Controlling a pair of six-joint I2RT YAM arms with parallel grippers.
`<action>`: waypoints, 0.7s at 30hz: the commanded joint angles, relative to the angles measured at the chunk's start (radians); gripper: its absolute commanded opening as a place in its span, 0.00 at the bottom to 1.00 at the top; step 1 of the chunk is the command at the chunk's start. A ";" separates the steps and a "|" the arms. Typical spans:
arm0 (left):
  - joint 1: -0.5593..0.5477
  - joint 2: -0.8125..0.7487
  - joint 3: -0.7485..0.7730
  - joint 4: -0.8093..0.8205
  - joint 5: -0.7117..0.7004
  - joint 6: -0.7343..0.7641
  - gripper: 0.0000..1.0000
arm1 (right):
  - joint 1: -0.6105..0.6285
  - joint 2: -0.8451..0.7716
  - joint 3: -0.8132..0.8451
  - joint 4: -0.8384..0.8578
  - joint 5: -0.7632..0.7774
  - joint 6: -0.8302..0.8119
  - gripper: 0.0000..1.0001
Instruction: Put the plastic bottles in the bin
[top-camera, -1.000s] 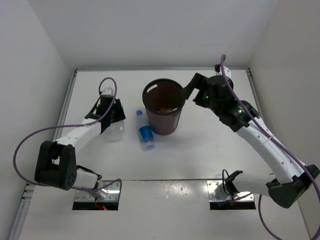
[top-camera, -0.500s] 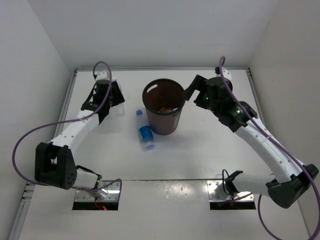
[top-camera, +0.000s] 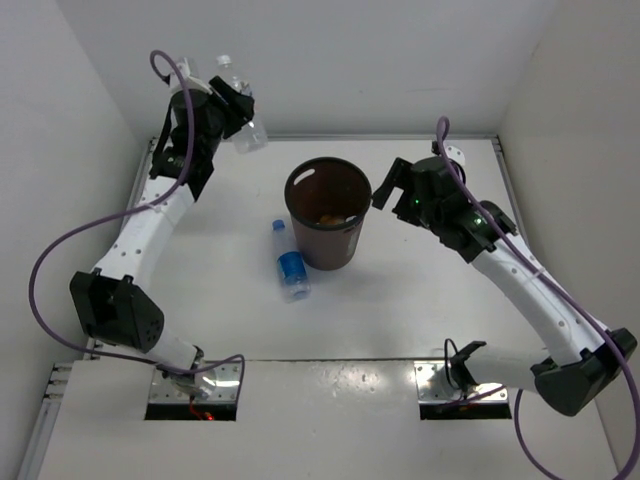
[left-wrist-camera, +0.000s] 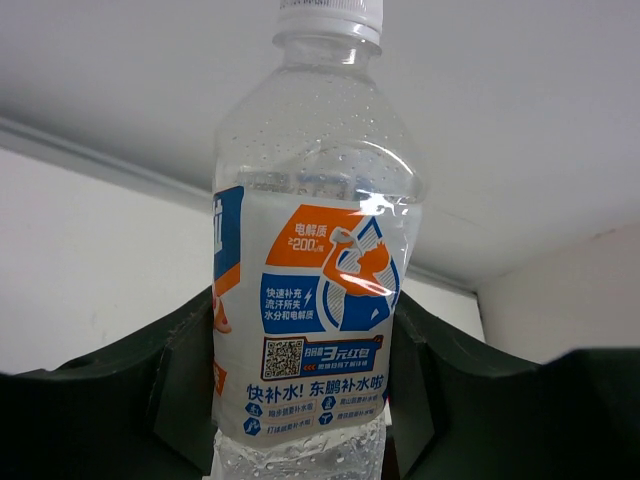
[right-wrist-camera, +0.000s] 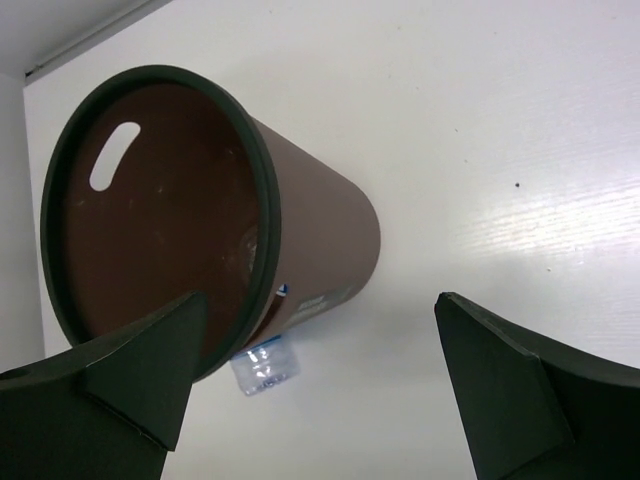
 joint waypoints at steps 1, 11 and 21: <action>-0.040 -0.015 -0.066 0.017 0.076 -0.094 0.25 | -0.009 -0.027 0.038 -0.039 0.027 0.013 0.98; -0.172 -0.067 -0.151 0.017 0.030 -0.002 0.25 | -0.009 -0.055 0.056 -0.126 0.050 0.004 0.98; -0.295 -0.058 -0.188 0.048 -0.051 0.079 0.25 | -0.009 -0.055 0.057 -0.060 0.040 0.004 0.98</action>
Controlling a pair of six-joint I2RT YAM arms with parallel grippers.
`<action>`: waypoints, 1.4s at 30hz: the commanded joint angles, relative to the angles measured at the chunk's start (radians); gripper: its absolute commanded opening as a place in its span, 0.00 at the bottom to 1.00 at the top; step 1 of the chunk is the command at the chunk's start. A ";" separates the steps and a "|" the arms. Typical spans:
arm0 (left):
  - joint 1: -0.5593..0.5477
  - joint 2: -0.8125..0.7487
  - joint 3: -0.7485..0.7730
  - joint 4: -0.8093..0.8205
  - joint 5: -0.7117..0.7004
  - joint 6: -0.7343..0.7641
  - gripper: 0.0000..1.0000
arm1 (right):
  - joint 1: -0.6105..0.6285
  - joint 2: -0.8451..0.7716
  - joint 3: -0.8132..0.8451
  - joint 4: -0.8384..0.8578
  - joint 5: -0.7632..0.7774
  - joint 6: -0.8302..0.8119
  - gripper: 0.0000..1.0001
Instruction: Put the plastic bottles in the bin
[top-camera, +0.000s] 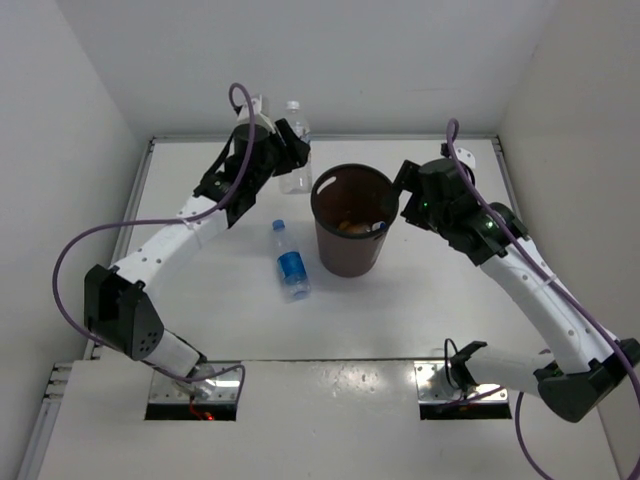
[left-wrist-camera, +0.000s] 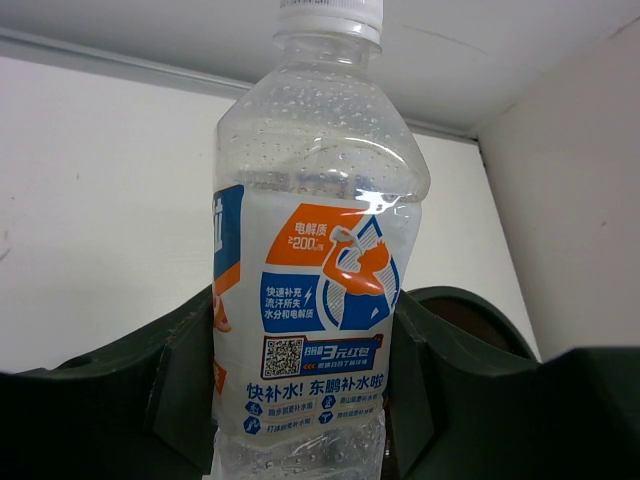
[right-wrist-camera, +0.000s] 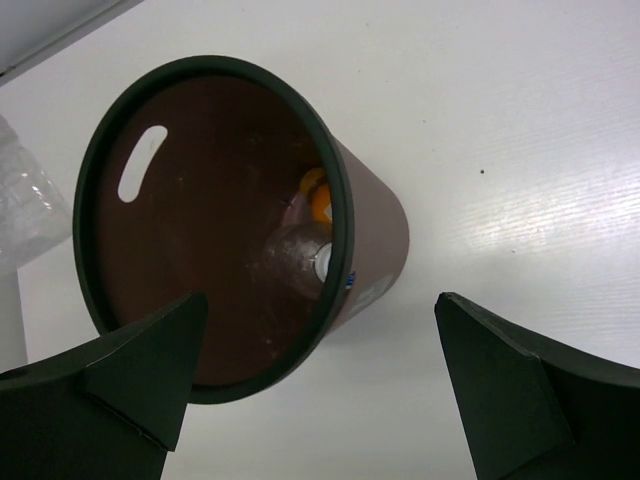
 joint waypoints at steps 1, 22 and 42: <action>-0.023 -0.038 -0.007 0.042 -0.029 0.066 0.25 | -0.005 -0.028 0.017 0.058 0.012 0.004 0.98; -0.115 -0.021 0.137 0.094 -0.051 0.059 0.25 | -0.014 -0.033 -0.047 0.086 0.036 0.054 0.98; -0.275 -0.003 0.005 0.117 -0.048 0.102 1.00 | -0.023 -0.128 -0.047 0.046 0.156 0.045 0.99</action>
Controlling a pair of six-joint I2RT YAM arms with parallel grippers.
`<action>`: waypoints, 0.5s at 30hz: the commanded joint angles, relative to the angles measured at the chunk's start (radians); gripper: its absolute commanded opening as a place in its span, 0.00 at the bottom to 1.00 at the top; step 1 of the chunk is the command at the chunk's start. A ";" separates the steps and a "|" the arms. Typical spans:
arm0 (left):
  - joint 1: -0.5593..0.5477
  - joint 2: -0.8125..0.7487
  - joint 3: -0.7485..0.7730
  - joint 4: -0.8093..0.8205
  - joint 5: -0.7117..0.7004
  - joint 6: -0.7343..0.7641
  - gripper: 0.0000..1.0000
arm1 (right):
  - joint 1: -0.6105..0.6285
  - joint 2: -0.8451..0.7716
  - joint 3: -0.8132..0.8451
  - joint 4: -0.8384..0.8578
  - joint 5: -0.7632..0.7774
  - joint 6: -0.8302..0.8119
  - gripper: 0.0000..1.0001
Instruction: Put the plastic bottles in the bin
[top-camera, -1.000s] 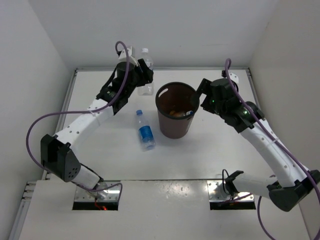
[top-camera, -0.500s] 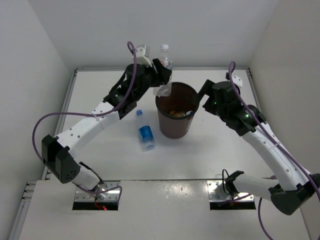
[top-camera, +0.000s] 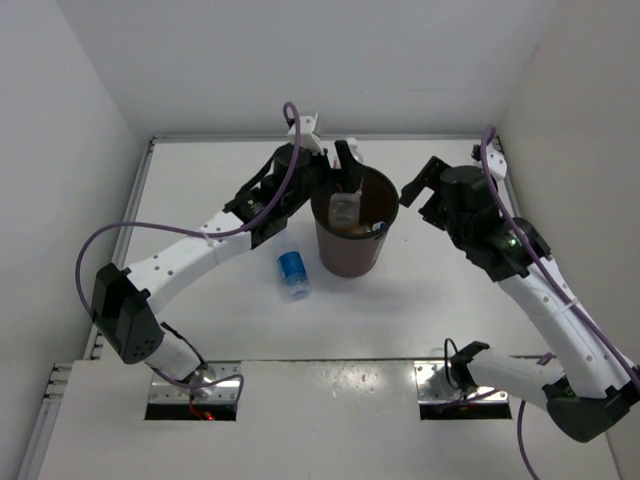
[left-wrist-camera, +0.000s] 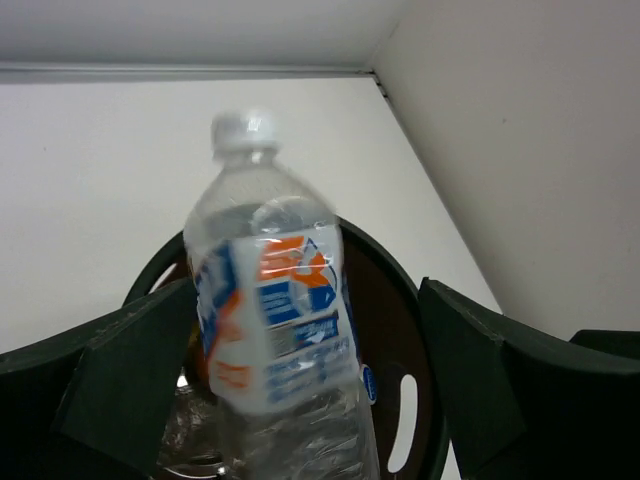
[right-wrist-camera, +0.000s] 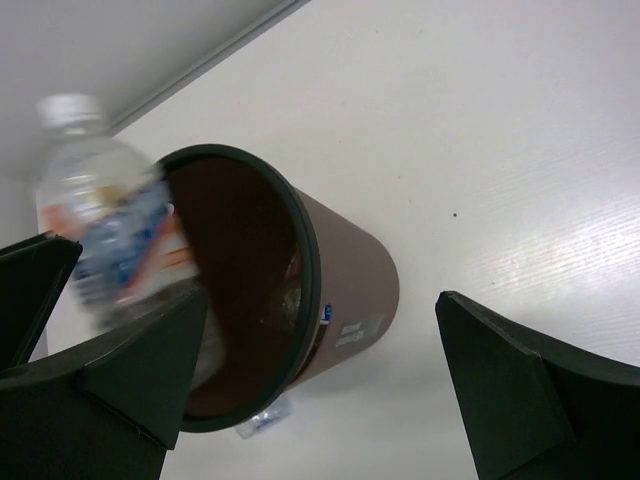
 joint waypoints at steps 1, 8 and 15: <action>-0.012 -0.020 0.007 0.037 -0.015 0.034 1.00 | -0.003 -0.022 -0.017 0.014 0.024 0.002 0.99; -0.002 -0.038 0.045 0.037 -0.126 0.121 1.00 | -0.003 -0.022 -0.026 0.023 0.024 0.002 0.99; 0.185 -0.049 0.102 -0.251 -0.432 -0.133 1.00 | -0.012 -0.022 -0.035 0.032 0.024 0.002 0.99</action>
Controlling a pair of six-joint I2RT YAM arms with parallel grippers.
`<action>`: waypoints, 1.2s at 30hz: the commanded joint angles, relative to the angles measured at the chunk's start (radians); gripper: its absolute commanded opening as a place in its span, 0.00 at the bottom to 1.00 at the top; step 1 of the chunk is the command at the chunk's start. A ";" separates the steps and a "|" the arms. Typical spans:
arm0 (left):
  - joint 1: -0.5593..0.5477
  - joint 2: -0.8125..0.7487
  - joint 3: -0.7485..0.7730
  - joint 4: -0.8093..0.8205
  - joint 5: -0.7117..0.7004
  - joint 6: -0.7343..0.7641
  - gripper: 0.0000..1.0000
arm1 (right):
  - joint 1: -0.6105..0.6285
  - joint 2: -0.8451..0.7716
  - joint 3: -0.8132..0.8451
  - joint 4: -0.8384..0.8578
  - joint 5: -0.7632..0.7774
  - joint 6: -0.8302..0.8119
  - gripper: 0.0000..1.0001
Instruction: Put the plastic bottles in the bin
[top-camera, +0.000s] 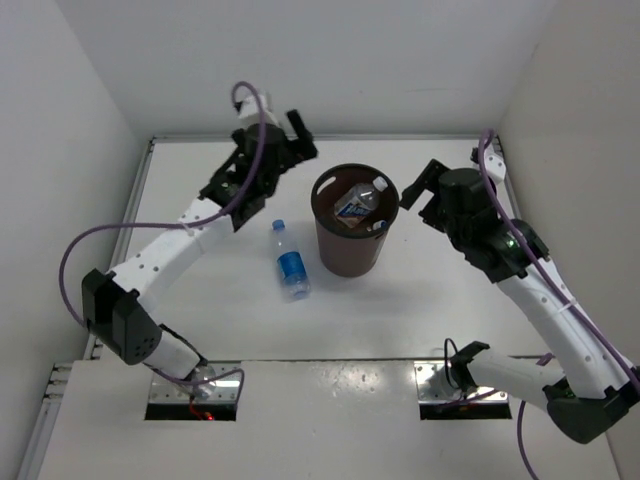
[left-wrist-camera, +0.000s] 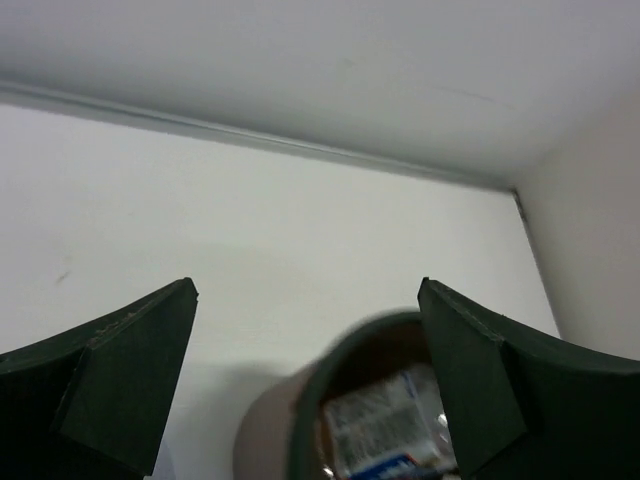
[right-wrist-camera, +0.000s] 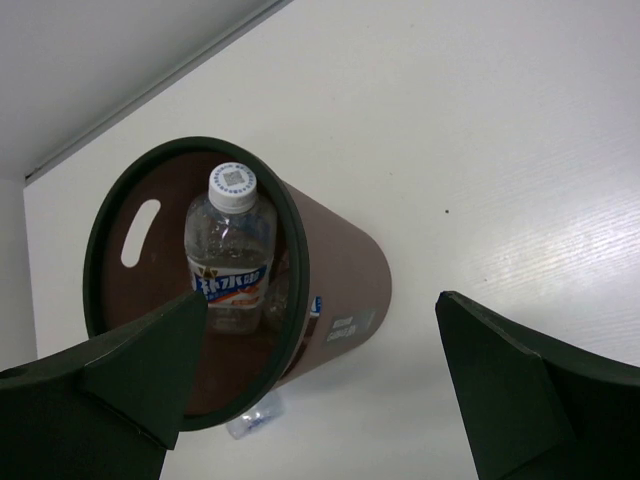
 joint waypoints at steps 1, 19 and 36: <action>0.188 -0.061 -0.013 -0.156 -0.078 -0.177 1.00 | -0.012 -0.008 -0.019 0.032 0.020 0.002 0.99; 0.285 -0.060 -0.664 0.063 0.426 -0.078 1.00 | -0.012 -0.076 -0.041 0.010 0.041 0.021 0.99; 0.253 0.078 -0.641 0.116 0.455 -0.036 1.00 | -0.012 -0.094 -0.073 0.001 0.060 0.030 0.99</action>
